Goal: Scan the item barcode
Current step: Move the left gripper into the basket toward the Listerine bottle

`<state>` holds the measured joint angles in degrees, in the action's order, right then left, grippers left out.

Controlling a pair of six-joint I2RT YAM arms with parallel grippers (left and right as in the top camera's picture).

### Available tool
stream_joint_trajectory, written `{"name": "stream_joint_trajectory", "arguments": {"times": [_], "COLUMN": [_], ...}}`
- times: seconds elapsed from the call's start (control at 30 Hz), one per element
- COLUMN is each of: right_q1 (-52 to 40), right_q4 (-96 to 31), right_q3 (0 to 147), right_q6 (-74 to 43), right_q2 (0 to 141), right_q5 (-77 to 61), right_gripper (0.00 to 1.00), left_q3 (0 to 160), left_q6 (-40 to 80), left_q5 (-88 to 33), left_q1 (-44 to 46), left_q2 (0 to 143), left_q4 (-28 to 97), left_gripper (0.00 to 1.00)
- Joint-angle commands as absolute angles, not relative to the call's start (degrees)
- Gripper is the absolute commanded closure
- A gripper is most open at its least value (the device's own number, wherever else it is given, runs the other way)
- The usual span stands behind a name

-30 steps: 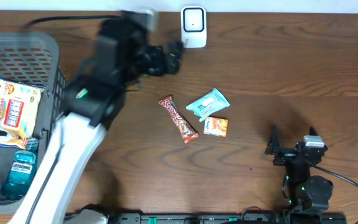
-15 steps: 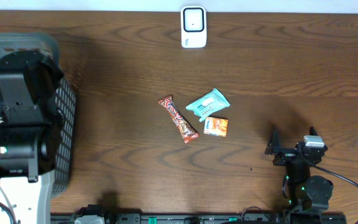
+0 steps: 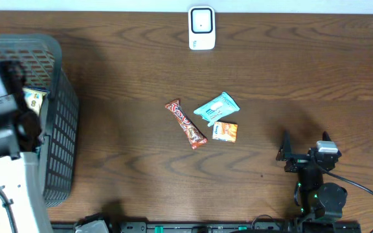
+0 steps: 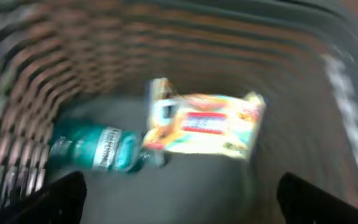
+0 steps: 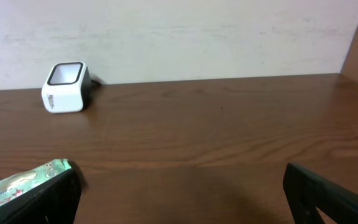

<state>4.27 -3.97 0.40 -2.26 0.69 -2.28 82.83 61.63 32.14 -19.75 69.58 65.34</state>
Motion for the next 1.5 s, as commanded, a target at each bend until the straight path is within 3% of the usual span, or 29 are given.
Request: {"name": "stream_joint_trajectory", "arguments": {"times": [0.0,0.33,0.67,1.47], "right_q1": [4.45,4.45,4.47,4.47], "right_q4": [-4.14,-4.14,-4.14,-4.14], "right_q3": [0.32,0.32,0.32,0.32], "right_q6": [-1.43,-1.45,-1.43,-1.45], "right_q2": [0.38,0.38,0.38,0.38], "right_q5": [-2.00,-2.00,-2.00,-2.00], "right_gripper": [0.01,0.01,0.01,0.01], "left_q3": [82.61,82.61,80.77,77.78], "left_q6": [92.68,99.37,104.09,106.61], "left_q5": [27.31,23.29,8.64,8.47], "left_q1": [-26.26,-33.67,-40.18,-43.97], "left_q2": [71.75,82.15,91.31,108.03], "left_q4": [69.95,70.48,72.01,66.02], "left_gripper": [0.02,0.02,0.02,0.02]}}
